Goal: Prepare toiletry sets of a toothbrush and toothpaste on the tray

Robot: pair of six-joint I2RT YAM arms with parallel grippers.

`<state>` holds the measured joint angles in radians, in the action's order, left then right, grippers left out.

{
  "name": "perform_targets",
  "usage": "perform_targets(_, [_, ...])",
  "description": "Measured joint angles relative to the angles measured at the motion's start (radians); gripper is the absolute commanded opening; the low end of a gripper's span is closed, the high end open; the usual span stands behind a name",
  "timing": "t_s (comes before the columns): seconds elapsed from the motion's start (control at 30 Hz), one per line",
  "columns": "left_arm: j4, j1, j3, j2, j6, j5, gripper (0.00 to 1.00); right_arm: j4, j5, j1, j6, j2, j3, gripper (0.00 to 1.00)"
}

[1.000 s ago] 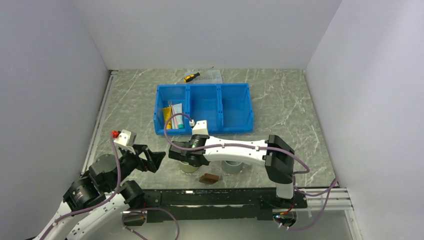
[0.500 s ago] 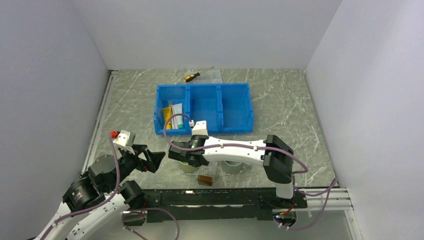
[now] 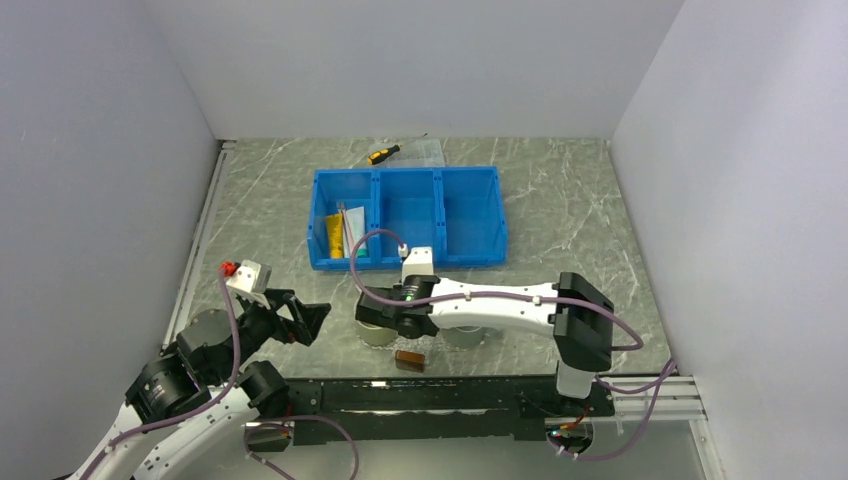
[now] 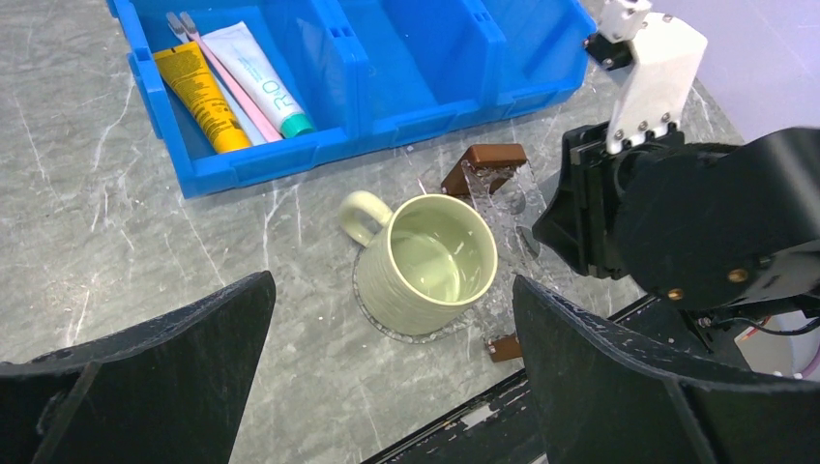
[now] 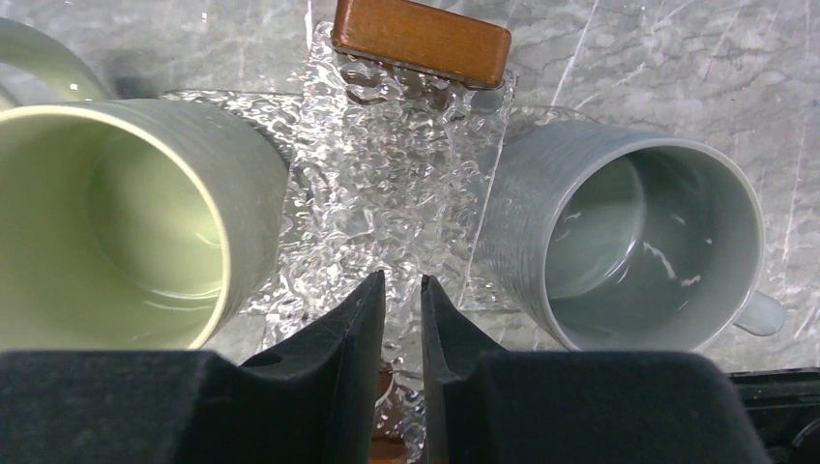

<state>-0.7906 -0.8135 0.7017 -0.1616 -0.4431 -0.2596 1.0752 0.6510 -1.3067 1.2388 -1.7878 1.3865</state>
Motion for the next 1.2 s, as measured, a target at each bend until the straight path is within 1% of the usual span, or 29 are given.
perform_targets(0.17, [0.000, 0.000, 0.000, -0.007, 0.000, 0.000, 0.99, -0.033, -0.011, 0.001, 0.003, 0.050, -0.007, 0.29])
perform_targets(0.33, [0.000, 0.000, 0.000, -0.008, 0.000, 0.000, 0.99, -0.079, -0.042, 0.001, -0.004, 0.087, -0.039, 0.30])
perform_targets(0.5, [0.000, 0.000, 0.000, -0.013, 0.000, 0.000, 1.00, -0.083, -0.063, 0.001, 0.013, 0.134, -0.089, 0.32])
perform_targets(0.67, [0.000, 0.000, 0.000, -0.020, 0.000, 0.000, 0.99, -0.081, -0.069, 0.001, 0.067, 0.153, -0.116, 0.32])
perform_targets(0.97, [0.000, 0.000, 0.000, -0.024, 0.000, 0.000, 0.99, -0.051, -0.068, 0.001, 0.206, 0.145, -0.116, 0.39])
perform_targets(1.2, [0.000, 0.000, 0.000, -0.024, 0.000, 0.000, 0.99, -0.013, -0.068, 0.001, 0.264, 0.124, -0.116, 0.39])
